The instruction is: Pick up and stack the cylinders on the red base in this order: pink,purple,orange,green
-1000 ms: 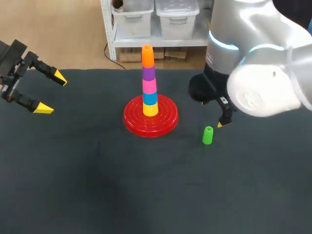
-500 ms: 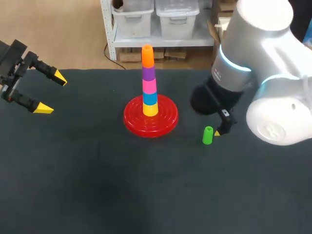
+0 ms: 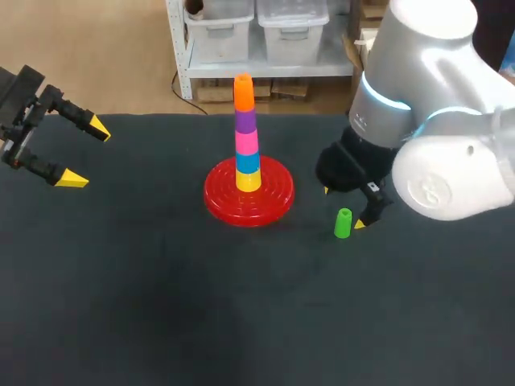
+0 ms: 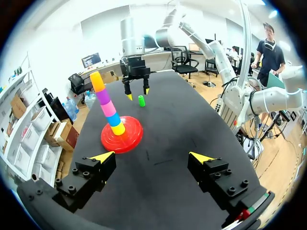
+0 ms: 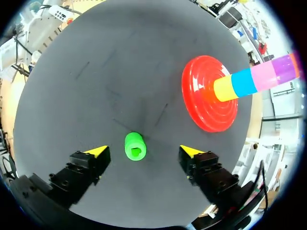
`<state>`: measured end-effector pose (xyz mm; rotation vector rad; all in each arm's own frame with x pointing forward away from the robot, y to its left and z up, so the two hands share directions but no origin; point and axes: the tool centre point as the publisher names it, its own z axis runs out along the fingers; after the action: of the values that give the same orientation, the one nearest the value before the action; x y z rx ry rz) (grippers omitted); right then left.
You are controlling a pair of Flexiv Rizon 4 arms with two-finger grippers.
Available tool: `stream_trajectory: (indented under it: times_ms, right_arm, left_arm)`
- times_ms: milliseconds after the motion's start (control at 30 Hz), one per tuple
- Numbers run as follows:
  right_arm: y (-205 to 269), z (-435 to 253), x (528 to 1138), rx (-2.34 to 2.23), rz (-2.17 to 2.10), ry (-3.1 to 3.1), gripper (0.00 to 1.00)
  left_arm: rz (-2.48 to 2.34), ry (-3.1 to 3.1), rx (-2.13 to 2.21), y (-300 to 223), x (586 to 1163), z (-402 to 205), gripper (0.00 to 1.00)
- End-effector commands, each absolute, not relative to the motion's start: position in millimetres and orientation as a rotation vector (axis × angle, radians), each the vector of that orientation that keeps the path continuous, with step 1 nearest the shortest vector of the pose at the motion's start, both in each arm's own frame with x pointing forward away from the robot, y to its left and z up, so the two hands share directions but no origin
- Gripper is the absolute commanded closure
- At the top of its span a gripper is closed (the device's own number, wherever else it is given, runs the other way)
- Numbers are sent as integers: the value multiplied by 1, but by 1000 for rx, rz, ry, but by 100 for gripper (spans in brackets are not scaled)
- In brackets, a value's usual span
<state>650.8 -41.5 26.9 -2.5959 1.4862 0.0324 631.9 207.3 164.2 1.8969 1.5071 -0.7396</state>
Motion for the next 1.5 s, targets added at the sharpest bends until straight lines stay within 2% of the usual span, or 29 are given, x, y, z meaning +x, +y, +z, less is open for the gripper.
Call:
stream_trajectory:
  times_ms: [33,167,367,433,467,500,533,867,1033,1267,1500]
  right_arm:
    - [-37,22,657,-2662,98,1505,34]
    - [-38,20,657,-2694,101,1497,43]
    - [-38,19,656,-2754,100,1469,48]
    - [-37,17,655,-2776,95,1461,56]
    - [-37,17,654,-2777,95,1461,63]
    - [-36,18,653,-2788,88,1457,77]
    - [-36,18,653,-2798,73,1454,100]
    - [-43,46,652,-2791,-74,1455,100]
    - [-55,81,662,-2693,-177,1472,100]
    - [-58,156,710,-2682,-296,1254,100]
    - [-37,226,765,-2824,-297,823,100]
  left_arm:
    - [-738,1504,1897,208,632,163,0]
    - [-738,1504,1897,208,632,163,0]
    - [-738,1504,1897,208,632,163,0]
    - [-738,1504,1897,208,632,163,0]
    - [-738,1504,1897,208,632,163,0]
    - [-738,1504,1897,208,632,163,0]
    - [-738,1504,1897,208,632,163,0]
    - [-738,1504,1897,208,632,163,0]
    - [-738,1504,1897,208,632,163,0]
    - [-738,1504,1897,208,632,163,0]
    - [-738,1504,1897,208,632,163,0]
